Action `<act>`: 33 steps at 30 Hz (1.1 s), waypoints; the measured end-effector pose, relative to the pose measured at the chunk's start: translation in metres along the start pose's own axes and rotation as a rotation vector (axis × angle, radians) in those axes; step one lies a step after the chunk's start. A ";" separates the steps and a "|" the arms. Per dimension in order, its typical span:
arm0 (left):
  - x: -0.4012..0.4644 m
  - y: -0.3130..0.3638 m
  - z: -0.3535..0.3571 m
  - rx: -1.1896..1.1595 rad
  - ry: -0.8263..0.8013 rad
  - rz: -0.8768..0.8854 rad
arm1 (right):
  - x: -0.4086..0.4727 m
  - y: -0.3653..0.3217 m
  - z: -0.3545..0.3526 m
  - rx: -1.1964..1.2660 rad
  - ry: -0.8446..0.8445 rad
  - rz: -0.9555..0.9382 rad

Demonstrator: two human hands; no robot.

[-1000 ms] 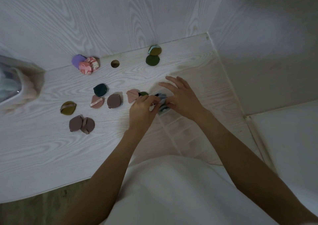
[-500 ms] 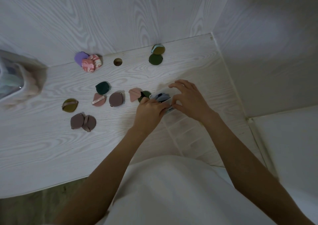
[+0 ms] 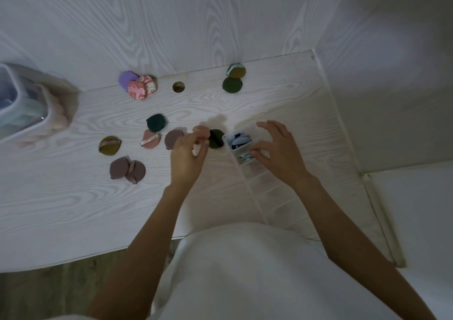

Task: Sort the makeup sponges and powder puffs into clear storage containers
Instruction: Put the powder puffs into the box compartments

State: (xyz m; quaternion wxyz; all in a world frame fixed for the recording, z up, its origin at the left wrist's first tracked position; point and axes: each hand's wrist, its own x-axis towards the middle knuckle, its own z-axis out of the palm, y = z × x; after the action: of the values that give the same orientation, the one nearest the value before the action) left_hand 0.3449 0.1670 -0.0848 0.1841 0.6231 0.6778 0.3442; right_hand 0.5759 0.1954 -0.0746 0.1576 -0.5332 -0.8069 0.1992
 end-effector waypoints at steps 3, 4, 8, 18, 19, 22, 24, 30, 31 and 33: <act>0.009 -0.038 -0.010 0.162 -0.031 -0.093 | -0.001 -0.004 0.007 0.027 0.040 0.071; 0.012 -0.049 -0.012 0.217 -0.066 -0.098 | -0.001 -0.004 0.009 0.036 0.043 0.087; 0.022 -0.066 -0.020 0.263 -0.153 -0.110 | -0.001 -0.005 0.014 0.075 0.037 0.108; 0.020 -0.044 -0.020 -0.096 -0.092 -0.119 | 0.000 -0.007 0.016 0.099 0.043 0.135; 0.021 -0.049 -0.017 -0.014 -0.100 -0.160 | 0.000 -0.007 0.016 0.097 0.042 0.134; 0.027 -0.059 -0.012 0.181 -0.176 -0.298 | 0.000 -0.006 0.016 0.104 0.036 0.135; 0.032 -0.061 -0.011 0.170 -0.185 -0.360 | 0.001 -0.006 0.015 0.104 0.030 0.134; 0.037 -0.042 -0.018 -0.022 -0.112 -0.441 | 0.002 -0.007 0.013 0.096 0.023 0.123; 0.036 -0.035 -0.022 -0.046 -0.075 -0.413 | 0.001 -0.007 0.013 0.099 0.022 0.120; 0.032 -0.018 -0.031 -0.118 0.011 -0.319 | 0.001 -0.006 0.014 0.103 0.027 0.118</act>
State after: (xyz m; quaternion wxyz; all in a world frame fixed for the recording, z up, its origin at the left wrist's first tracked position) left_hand 0.3066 0.1911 -0.0699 0.2689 0.4938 0.7478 0.3530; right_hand 0.5644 0.1918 -0.0843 0.1838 -0.5738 -0.7604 0.2423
